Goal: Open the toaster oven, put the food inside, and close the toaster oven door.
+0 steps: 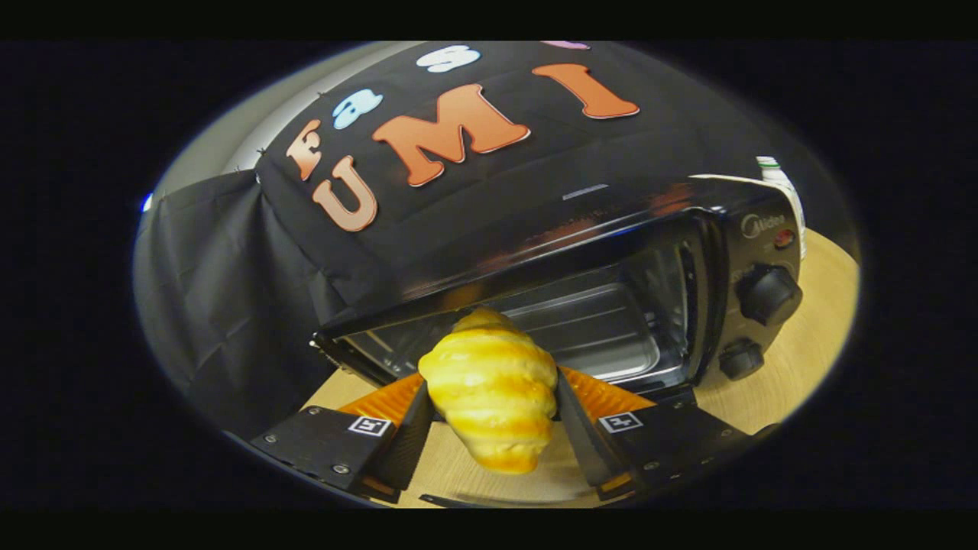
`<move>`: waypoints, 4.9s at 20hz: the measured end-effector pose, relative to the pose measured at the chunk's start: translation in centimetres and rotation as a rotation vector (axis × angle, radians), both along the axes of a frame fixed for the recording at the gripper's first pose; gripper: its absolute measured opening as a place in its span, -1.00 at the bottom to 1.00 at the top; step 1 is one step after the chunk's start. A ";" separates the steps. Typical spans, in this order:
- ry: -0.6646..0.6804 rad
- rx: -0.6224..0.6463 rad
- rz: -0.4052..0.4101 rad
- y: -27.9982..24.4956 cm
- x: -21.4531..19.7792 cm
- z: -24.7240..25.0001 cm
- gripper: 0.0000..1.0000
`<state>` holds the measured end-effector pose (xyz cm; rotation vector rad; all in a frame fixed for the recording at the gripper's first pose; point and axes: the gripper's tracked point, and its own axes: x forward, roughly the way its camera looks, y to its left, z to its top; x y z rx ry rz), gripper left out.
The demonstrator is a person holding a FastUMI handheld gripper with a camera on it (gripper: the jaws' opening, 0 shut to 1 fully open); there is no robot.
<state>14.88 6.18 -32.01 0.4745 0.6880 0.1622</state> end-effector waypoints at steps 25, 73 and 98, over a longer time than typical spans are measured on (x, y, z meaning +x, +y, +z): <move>0.045 -0.300 -0.023 -1.5 4.3 -3.1 0.74; 0.191 -0.166 0.264 3.6 -22.7 -2.6 0.92; 0.007 -0.311 0.075 1.8 -12.0 2.0 0.91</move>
